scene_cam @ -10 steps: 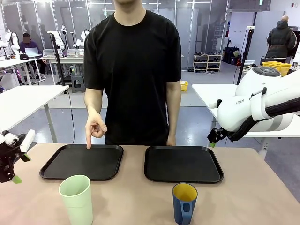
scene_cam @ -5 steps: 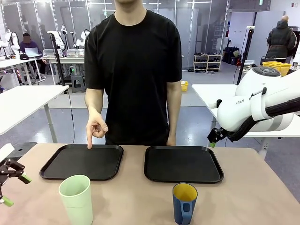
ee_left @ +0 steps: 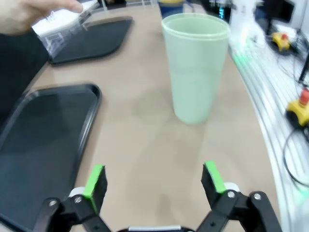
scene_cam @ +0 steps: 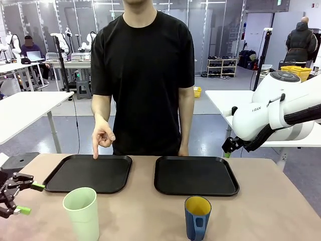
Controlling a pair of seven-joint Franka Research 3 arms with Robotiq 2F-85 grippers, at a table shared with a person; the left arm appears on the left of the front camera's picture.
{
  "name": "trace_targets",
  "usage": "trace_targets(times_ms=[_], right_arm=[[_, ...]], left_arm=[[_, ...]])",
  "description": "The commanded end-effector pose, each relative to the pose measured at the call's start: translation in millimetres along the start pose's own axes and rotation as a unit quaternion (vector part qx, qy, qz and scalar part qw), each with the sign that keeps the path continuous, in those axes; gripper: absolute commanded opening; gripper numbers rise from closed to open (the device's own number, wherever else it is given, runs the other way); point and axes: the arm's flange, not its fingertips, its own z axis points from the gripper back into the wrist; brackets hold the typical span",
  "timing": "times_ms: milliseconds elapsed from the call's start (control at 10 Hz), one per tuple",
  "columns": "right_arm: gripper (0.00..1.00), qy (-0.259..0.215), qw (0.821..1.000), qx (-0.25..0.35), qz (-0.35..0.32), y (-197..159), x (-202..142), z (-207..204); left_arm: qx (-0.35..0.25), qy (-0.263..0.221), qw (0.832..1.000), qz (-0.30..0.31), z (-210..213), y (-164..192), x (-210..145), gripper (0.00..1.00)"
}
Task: Sort and store the cups by type.
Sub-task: Pick up the Reusable plastic cup.
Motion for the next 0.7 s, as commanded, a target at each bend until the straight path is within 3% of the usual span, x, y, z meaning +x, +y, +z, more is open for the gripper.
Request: trace_targets(times_ms=[0, 400, 600], right_arm=[[1.0, -0.001, 1.0, 0.001, 0.005, -3.1, -0.2, 0.0], [1.0, -0.001, 1.0, 0.001, 0.005, -3.1, -0.2, 0.0], [1.0, -0.001, 1.0, 0.001, 0.005, -3.1, -0.2, 0.0]], left_arm=[[0.008, -0.102, 0.995, 0.022, -3.9, 11.4, -22.3, 1.0], [-0.011, -0.151, 0.987, 0.044, -8.7, 13.7, -29.8, 1.0], [0.002, -0.129, 0.991, 0.046, -3.9, 8.0, -10.2, 1.0]])
